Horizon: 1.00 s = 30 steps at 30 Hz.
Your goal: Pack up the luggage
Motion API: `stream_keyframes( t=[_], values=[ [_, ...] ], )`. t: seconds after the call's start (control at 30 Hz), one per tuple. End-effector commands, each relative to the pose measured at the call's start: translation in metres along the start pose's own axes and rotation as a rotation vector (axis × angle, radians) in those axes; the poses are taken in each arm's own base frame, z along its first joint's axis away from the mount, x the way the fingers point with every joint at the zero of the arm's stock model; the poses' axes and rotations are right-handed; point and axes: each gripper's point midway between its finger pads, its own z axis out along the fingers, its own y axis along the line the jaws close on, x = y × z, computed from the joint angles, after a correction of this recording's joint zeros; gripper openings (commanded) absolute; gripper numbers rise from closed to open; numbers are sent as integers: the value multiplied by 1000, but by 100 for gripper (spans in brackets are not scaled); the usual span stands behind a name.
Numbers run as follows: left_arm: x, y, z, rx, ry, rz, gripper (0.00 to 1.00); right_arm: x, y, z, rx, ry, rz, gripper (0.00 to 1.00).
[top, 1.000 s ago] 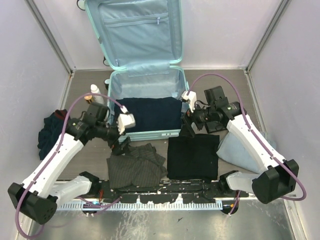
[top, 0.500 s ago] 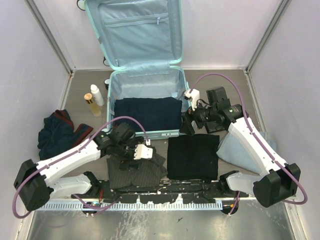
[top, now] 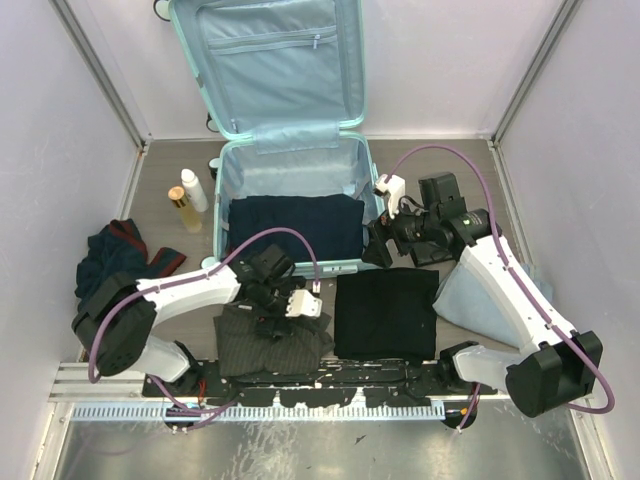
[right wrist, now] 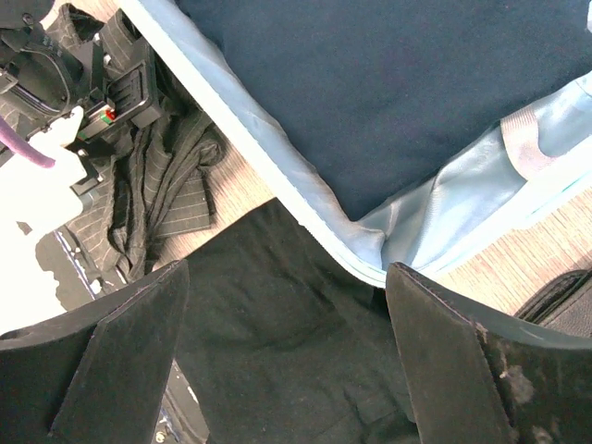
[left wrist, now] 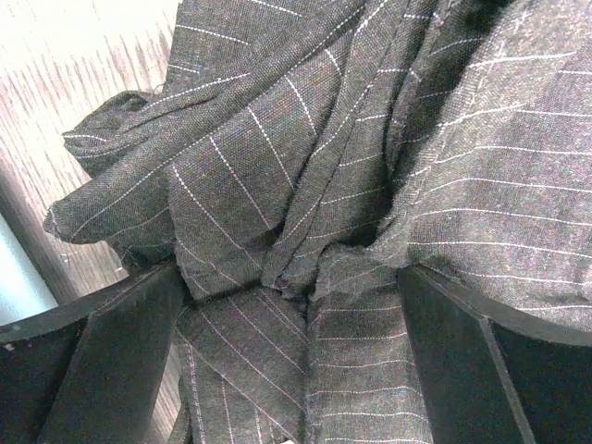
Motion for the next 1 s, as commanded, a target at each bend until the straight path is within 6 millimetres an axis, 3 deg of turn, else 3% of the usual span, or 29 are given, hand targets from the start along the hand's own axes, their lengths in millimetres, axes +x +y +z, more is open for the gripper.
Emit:
stream_keyframes(
  t=[0.0,0.17,0.23,0.37,0.53,0.8,0.97],
  values=[
    [4,-7,11,84,17,63,96,-17,-1,-9,19,-62,-45,91],
    [-3,-39,-1,199,-44,97,92,-18,-2,-10,23,-54,-59,91],
    [-9,-33,-6,155,-58,104,92,-17,-1,-10,19,-53,-58,91],
    [-22,5,-16,-35,-67,82,95,-17,0,-10,16,-52,-56,91],
    [-32,10,-17,-29,-86,63,98,-20,-1,-11,20,-53,-53,91],
    [9,21,18,-33,70,66,100,-23,-3,-12,28,-51,-72,91],
    [24,15,30,53,155,78,89,-24,-6,-13,41,-47,-87,91]
  ],
)
